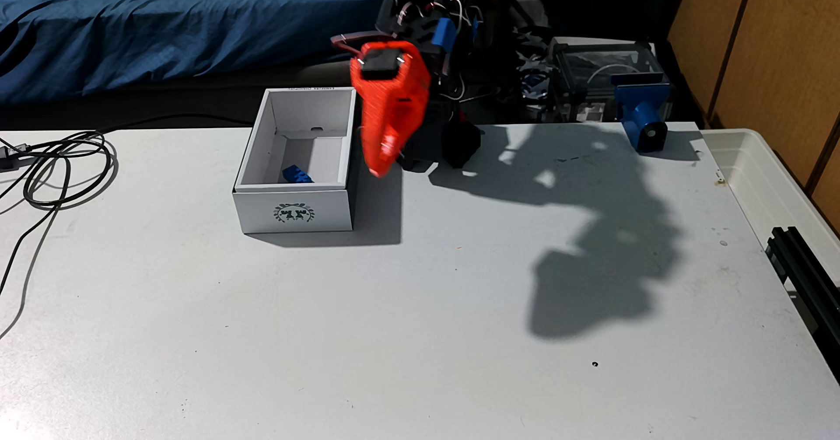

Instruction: Grab the blue brick and place in box

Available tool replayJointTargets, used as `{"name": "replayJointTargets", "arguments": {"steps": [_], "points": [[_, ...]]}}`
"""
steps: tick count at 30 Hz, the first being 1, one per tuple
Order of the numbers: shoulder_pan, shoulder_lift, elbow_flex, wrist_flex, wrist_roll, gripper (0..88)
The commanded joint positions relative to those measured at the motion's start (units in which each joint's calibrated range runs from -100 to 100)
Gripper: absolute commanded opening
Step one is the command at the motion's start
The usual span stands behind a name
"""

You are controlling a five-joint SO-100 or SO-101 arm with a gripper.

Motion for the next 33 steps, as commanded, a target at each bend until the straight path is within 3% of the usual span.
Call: {"name": "replayJointTargets", "arguments": {"steps": [1,11,26,33], "points": [[-4.3,-1.1,1.8,-0.3,1.8,1.2],[-9.7,-1.2,8.8,-0.3,3.8,1.2],[-10.7,-5.0,4.1,-0.1,3.8,0.9],[-11.6,-19.3,4.9,9.9,3.8,0.9]]}}
